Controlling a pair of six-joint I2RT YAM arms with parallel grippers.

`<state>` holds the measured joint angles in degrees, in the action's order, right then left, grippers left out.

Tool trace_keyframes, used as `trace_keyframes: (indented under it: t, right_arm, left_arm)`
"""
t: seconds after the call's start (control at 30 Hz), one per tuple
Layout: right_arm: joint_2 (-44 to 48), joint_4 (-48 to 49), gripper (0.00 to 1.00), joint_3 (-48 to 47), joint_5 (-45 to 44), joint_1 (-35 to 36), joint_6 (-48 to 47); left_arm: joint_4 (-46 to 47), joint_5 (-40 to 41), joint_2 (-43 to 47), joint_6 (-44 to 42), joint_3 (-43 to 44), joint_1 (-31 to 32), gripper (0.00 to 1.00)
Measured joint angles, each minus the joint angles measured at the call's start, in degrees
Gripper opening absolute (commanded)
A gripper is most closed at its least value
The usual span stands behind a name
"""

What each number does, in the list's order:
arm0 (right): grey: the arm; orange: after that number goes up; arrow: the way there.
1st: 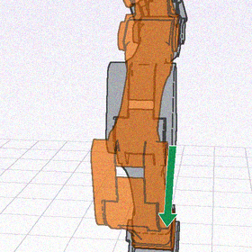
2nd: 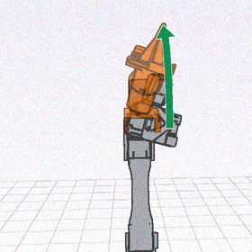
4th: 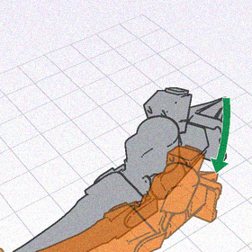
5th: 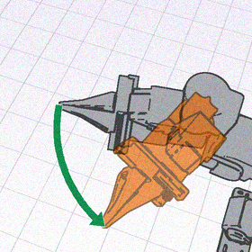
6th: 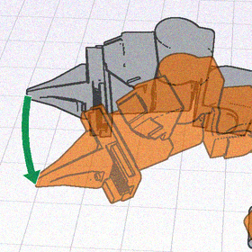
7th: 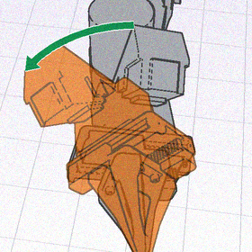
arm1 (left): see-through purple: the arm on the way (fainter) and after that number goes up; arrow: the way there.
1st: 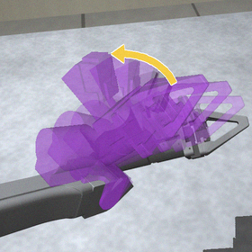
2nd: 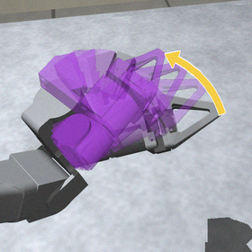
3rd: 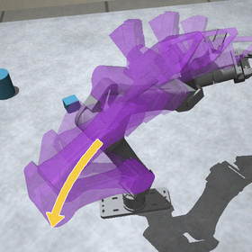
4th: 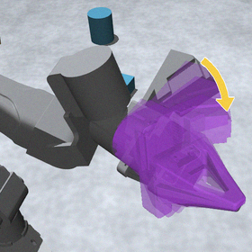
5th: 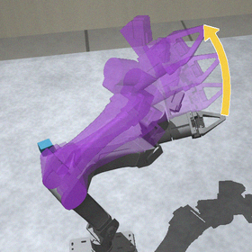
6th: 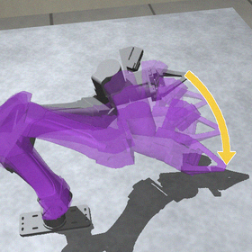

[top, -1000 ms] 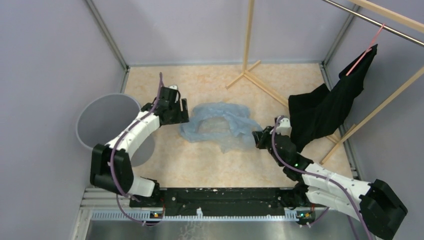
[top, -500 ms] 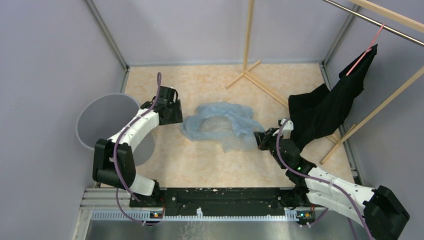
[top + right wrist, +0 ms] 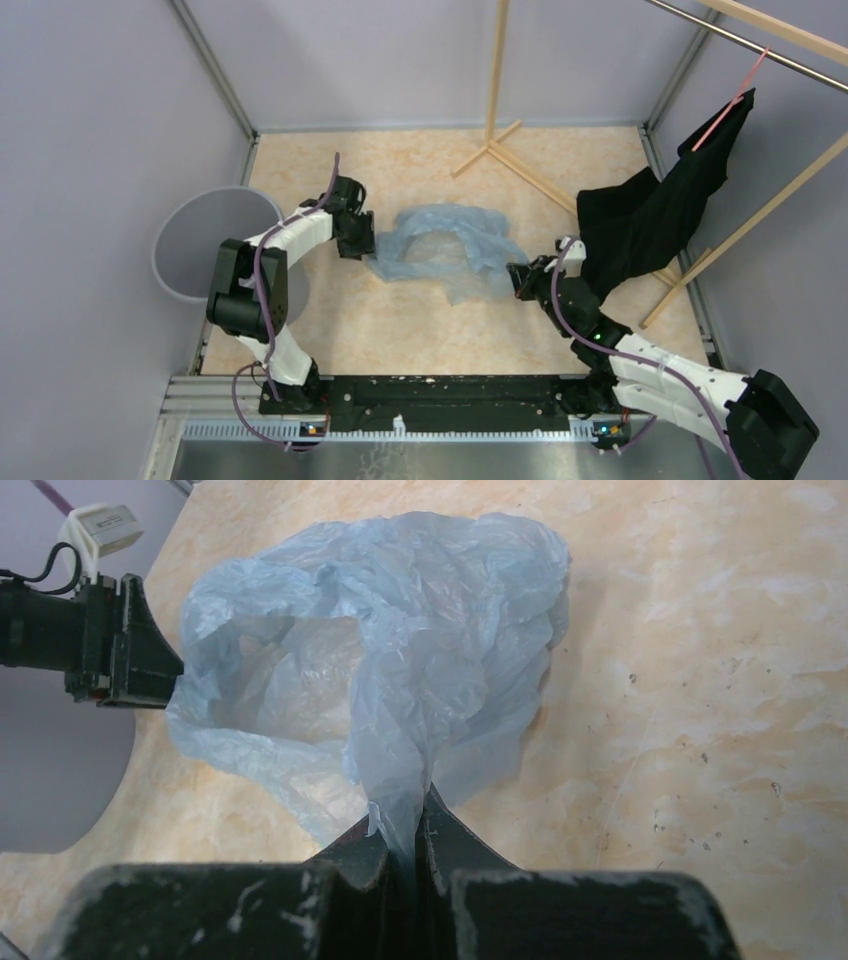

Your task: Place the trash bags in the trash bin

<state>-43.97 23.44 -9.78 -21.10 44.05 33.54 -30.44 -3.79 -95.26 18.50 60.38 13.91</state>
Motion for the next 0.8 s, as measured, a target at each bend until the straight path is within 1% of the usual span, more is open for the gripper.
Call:
trace_keyframes:
  t: [0.13,0.23,0.27,0.3,0.37,0.4,0.5,0.6,0.67,0.73,0.8]
  right_arm:
    - [-0.57,0.42,0.0,0.0,0.37,0.02,-0.11]
    - [-0.57,0.63,0.0,0.0,0.63,0.02,-0.15]
    - [-0.57,0.61,0.0,0.0,0.68,0.02,-0.24]
    - [-0.57,0.61,0.0,0.0,0.7,0.02,-0.31]
    - [-0.57,0.63,0.0,0.0,0.83,0.02,-0.39]
    - [-0.57,0.63,0.0,0.0,0.87,0.02,-0.42]
    - [-0.42,0.63,0.0,0.0,1.14,0.02,-0.57]
    - [-0.33,0.61,0.0,0.0,1.49,0.02,-0.96]
    - [-1.07,-0.87,0.0,-0.68,1.38,0.0,-1.27]
    - [-4.57,-3.93,0.0,-3.98,0.79,0.0,-2.1]
    - [-10.82,-7.21,0.0,-10.21,-0.44,0.0,-3.85]
  left_arm:
    - [0.48,-4.24,-2.95,0.02,1.27,-0.02,0.53]
    - [0.7,-6.82,-5.49,0.24,2.38,-0.02,0.51]
    - [0.37,-7.56,-6.29,0.35,3.17,-0.02,0.49]
    - [0.72,-7.98,-6.64,0.39,3.52,-0.02,0.42]
    - [0.98,-8.9,-7.45,0.68,4.24,-0.07,0.21]
    - [1.31,-9.31,-7.78,0.92,4.26,-0.07,0.15]
    - [1.51,-10.05,-8.39,0.74,4.31,-0.02,0.0]
    - [1.33,-8.22,-7.21,0.57,3.98,0.04,0.0]
    - [1.16,-5.62,-4.13,0.79,2.8,0.07,0.0]
    - [0.57,-3.06,0.76,1.03,1.84,0.07,0.0]
    - [1.2,-1.9,6.1,1.33,1.75,0.04,0.0]
